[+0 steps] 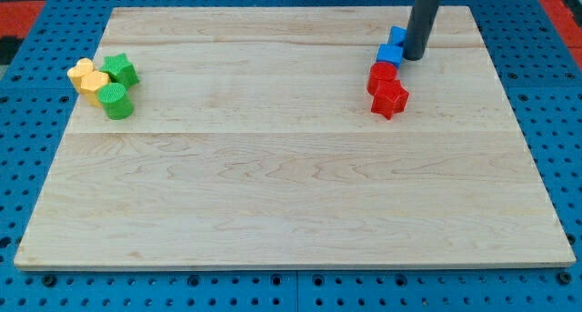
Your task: Move the blue cube to left and down a bit
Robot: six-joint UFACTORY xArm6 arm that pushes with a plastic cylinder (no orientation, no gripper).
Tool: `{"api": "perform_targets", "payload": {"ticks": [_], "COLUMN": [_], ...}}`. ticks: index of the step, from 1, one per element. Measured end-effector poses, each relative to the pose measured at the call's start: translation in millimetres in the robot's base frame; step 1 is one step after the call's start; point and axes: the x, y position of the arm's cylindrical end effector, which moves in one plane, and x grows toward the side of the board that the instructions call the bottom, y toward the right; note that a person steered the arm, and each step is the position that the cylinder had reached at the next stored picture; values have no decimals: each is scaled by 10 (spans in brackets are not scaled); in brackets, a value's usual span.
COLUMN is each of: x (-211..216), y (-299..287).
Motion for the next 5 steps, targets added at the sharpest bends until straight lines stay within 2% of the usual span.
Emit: {"api": "perform_targets", "payload": {"ticks": [2, 3, 4, 5], "x": [-177, -92, 44, 44], "y": [-363, 7, 49, -224]}}
